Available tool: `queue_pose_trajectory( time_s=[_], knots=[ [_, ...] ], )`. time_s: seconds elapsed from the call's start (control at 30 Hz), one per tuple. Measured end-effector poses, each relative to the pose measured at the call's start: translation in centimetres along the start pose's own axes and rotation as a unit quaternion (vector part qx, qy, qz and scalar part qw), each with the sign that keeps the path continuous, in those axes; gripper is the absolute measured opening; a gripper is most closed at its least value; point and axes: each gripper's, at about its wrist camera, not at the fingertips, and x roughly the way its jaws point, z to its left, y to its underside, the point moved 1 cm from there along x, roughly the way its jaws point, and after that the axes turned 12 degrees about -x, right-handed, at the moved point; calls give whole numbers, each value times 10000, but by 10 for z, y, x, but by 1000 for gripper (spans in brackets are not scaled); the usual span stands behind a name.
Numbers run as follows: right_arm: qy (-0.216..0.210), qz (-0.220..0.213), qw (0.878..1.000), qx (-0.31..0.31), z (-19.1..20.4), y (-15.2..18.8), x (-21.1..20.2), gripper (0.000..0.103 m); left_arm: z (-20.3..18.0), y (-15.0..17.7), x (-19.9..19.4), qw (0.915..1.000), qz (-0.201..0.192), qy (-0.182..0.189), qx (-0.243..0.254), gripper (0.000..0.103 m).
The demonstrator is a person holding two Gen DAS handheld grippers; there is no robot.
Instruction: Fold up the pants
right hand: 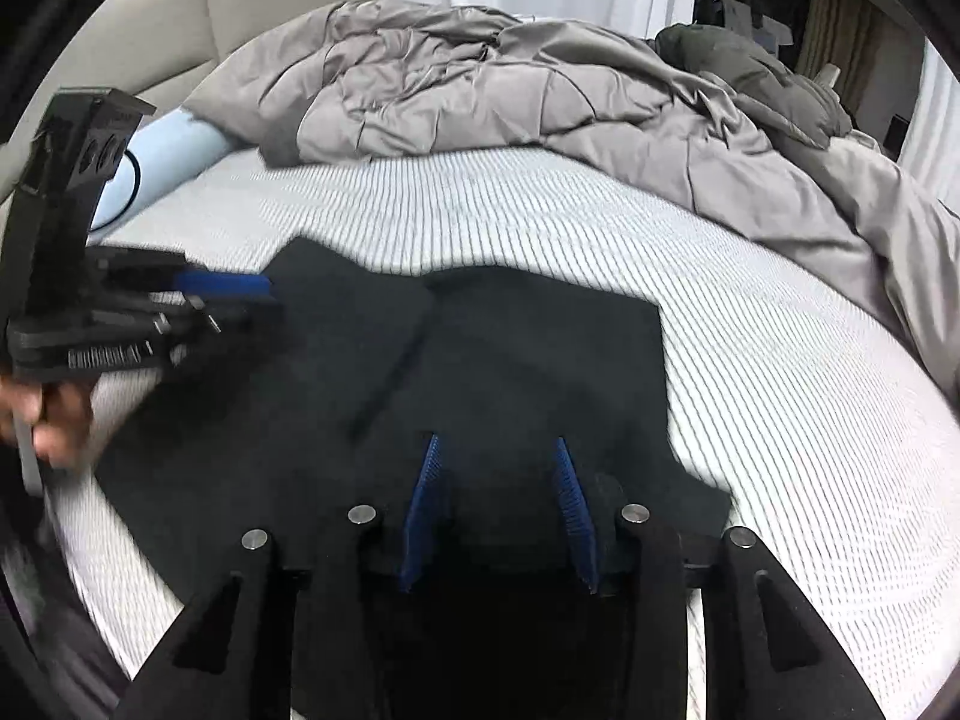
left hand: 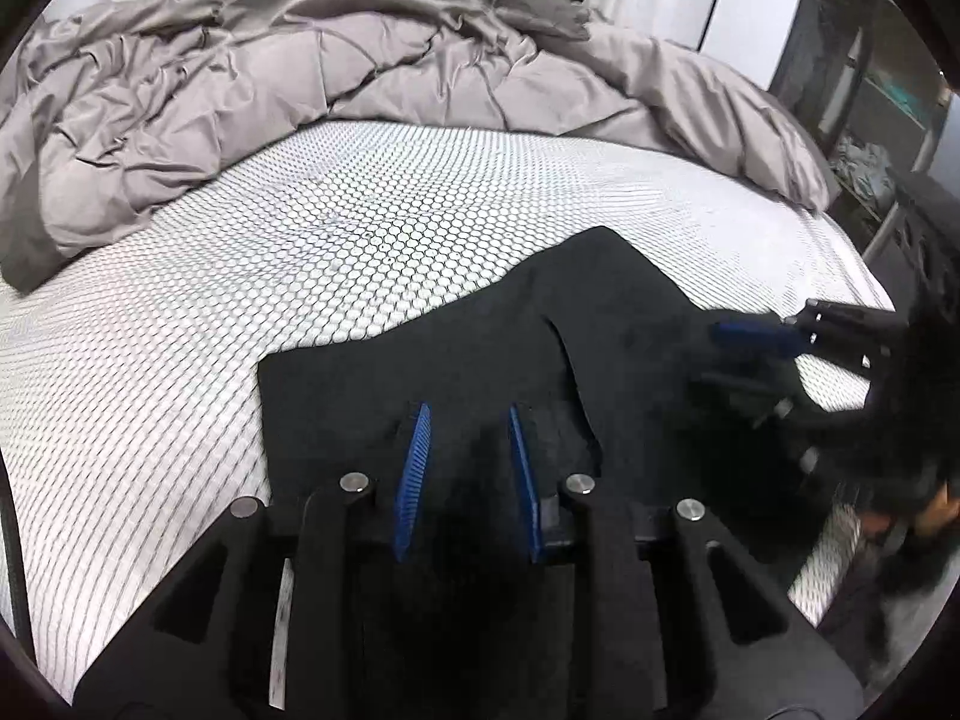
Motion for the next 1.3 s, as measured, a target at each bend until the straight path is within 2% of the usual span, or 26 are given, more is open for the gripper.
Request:
queue_pose_trajectory(
  time_s=[0.1, 0.17, 0.23, 0.3, 0.37, 0.4, 0.43, 0.47, 0.5, 0.57, 0.67, 0.77, 0.83, 0.9, 0.97, 1.0, 1.03, 1.07, 1.13, 1.23, 1.27, 1.3],
  knots=[
    [-121, 147, 9997, 134, 2, -24, 34, 41, 7, -8, 32, 9996, 280, -71, -44, 23],
    [-40, 698, 9975, -19, 4, -16, 62, 41, 15, -7, 30, 9996, 253, 143, -46, 22],
    [91, 799, 9967, -127, -6, -1, 59, 42, 21, -3, 25, 9995, 217, 229, 24, 22],
    [464, 956, 9942, -144, -24, 14, 44, 41, 24, 3, 20, 9994, 205, 275, 95, 22],
    [300, 925, 9952, -68, -36, 26, 29, 41, 24, 6, 17, 9996, 202, 166, 106, 22],
    [383, 925, 9949, -82, -37, 28, 25, 42, 22, 8, 14, 9998, 172, 46, 100, 22],
    [706, 973, 9927, -124, -38, 30, 20, 44, 19, 8, 11, 9999, 145, -31, 89, 23],
    [855, 958, 9916, -151, -38, 31, 16, 45, 16, 6, 8, 9999, 102, -78, 72, 23],
    [818, 862, 9928, -135, -38, 30, 14, 45, 13, 3, 4, 9999, 33, -66, 79, 23],
    [577, 613, 9964, 69, -37, 22, 6, 46, 6, -1, 1, 10000, -59, -24, 36, 23],
    [709, 329, 9969, 117, -35, 7, -1, 46, 5, -12, 15, 9998, -3, -23, -172, 23],
    [1010, 310, 9943, 112, -34, -9, 10, 47, 9, -16, 33, 9994, 158, -74, -291, 23],
    [837, 336, 9959, 97, -29, -15, 15, 48, 10, -16, 37, 9995, 166, -51, -263, 23],
    [758, 175, 9969, 74, -23, -23, 21, 48, 11, -16, 37, 9996, 144, -8, -256, 23],
    [71, 190, 9995, 227, -21, -26, 36, 48, 13, -15, 38, 9995, 141, 21, -275, 23],
    [-88, 272, 9992, 275, -18, -24, 43, 48, 14, -14, 36, 9995, 137, 29, -274, 23],
    [-56, 461, 9986, 245, -15, -22, 55, 48, 15, -12, 35, 9996, 147, 25, -256, 23],
    [211, 726, 9971, 47, -10, -18, 68, 48, 17, -10, 32, 9996, 156, 36, -226, 22],
    [352, 807, 9960, -145, -7, -9, 66, 48, 24, -3, 23, 9998, 122, 101, -123, 22],
    [894, 981, 9904, -374, -21, 9, 47, 48, 34, 10, 8, 9998, 35, -160, 97, 23],
    [1205, 1037, 9863, -449, -31, 22, 38, 52, 38, 14, 4, 9996, 32, -246, 109, 23],
    [1273, 1016, 9859, -388, -40, 31, 31, 53, 43, 18, -2, 9995, 7, -319, 44, 23]
  ],
)
